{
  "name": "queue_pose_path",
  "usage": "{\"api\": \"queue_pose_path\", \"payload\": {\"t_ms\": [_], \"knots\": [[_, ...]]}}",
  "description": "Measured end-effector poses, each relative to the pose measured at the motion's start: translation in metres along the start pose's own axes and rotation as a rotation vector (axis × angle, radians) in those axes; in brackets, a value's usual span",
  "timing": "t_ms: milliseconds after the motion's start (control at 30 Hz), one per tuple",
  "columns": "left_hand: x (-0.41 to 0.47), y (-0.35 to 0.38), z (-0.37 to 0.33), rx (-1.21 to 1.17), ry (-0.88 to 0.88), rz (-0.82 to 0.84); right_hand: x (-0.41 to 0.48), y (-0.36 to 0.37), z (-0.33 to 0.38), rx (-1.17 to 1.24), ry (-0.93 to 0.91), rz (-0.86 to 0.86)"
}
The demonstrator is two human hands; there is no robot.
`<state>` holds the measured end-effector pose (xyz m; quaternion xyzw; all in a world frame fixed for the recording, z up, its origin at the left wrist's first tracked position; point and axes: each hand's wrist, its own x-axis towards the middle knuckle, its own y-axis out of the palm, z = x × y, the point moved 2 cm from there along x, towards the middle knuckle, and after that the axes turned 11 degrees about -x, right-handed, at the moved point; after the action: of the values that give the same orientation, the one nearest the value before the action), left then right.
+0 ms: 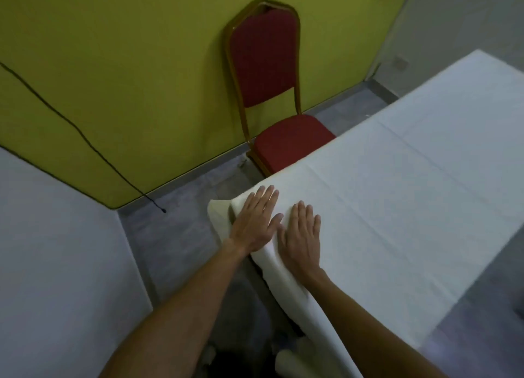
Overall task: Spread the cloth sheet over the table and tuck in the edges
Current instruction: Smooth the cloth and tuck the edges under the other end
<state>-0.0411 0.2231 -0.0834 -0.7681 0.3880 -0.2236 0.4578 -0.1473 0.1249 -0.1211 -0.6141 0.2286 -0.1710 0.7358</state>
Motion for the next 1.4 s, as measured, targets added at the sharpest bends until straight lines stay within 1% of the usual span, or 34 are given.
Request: {"api": "queue_pose_path", "payload": {"t_ms": [67, 133, 200, 267, 367, 533, 633, 667, 700, 767, 867, 900, 967, 1033, 1167, 1233, 1333, 1400], "knots": [[0.016, 0.024, -0.017, 0.095, 0.118, 0.124, -0.008, 0.001, -0.017, -0.022, 0.051, -0.044], [0.027, 0.04, -0.026, 0.141, 0.167, 0.202, -0.019, 0.003, -0.04, -0.051, 0.101, -0.076], [0.032, 0.048, -0.027, 0.126, 0.179, 0.251, -0.03, 0.004, -0.063, -0.056, 0.148, -0.074], [0.034, 0.05, -0.021, 0.101, 0.159, 0.246, -0.04, 0.004, -0.085, -0.061, 0.213, -0.072], [0.038, 0.049, -0.013, 0.085, 0.074, 0.233, -0.061, 0.002, -0.118, -0.057, 0.335, -0.063], [0.038, 0.043, -0.014, 0.095, 0.101, 0.269, -0.114, -0.005, -0.175, -0.068, 0.572, -0.052], [0.037, 0.034, -0.017, 0.111, 0.109, 0.287, -0.128, -0.014, -0.179, -0.014, 0.745, -0.028], [0.041, 0.033, -0.02, 0.117, 0.119, 0.277, -0.124, -0.016, -0.174, 0.0, 0.77, -0.029], [0.051, 0.034, -0.026, 0.113, 0.153, 0.264, -0.113, -0.019, -0.168, 0.008, 0.764, -0.042], [0.079, 0.046, -0.049, 0.1, 0.316, 0.285, -0.079, -0.022, -0.149, -0.006, 0.679, -0.079], [0.11, 0.077, -0.088, 0.129, 0.597, 0.419, -0.025, -0.018, -0.123, -0.027, 0.564, -0.106], [0.116, 0.085, -0.093, 0.145, 0.643, 0.455, -0.015, -0.017, -0.12, -0.032, 0.556, -0.111], [0.124, 0.092, -0.09, 0.161, 0.678, 0.473, -0.01, -0.014, -0.128, -0.046, 0.572, -0.099], [0.13, 0.09, -0.079, 0.158, 0.679, 0.448, -0.027, -0.012, -0.147, -0.051, 0.631, -0.072], [0.147, 0.07, -0.048, 0.149, 0.561, 0.395, -0.091, -0.012, -0.19, -0.048, 0.801, -0.037], [0.159, 0.056, -0.025, 0.171, 0.532, 0.379, -0.117, -0.014, -0.205, -0.043, 0.878, -0.026], [0.177, 0.038, 0.004, 0.183, 0.473, 0.356, -0.129, -0.016, -0.212, -0.013, 0.966, -0.027], [0.182, 0.033, 0.01, 0.166, 0.45, 0.35, -0.128, -0.018, -0.211, 0.014, 0.971, -0.039]]}}
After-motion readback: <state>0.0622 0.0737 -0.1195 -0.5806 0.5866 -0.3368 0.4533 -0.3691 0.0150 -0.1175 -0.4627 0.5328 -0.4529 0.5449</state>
